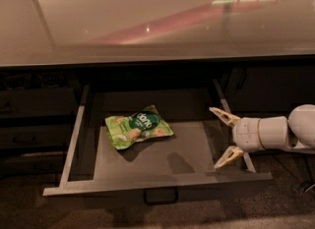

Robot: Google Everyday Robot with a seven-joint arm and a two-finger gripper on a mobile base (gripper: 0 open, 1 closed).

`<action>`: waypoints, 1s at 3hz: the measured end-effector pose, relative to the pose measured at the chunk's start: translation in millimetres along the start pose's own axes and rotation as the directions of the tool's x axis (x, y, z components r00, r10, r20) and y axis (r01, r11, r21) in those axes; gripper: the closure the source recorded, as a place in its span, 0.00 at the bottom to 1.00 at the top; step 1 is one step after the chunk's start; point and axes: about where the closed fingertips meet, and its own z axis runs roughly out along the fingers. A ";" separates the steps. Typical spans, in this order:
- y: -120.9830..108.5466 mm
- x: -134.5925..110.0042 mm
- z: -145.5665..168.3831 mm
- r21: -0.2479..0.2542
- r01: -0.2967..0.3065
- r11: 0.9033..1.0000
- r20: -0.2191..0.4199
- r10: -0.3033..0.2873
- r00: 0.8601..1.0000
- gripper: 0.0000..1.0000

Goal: Open top drawer

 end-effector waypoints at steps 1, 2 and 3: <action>-6.8 -3.5 7.6 -0.065 0.013 0.998 -0.273 -0.030 0.961 0.00; -8.3 -3.2 8.0 -0.082 0.016 0.997 -0.359 -0.044 0.932 0.00; -7.7 -3.6 9.2 -0.082 0.011 0.997 -0.357 -0.039 0.933 0.00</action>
Offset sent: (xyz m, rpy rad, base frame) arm 0.0104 0.0044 0.0061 -0.4595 0.0308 -0.1796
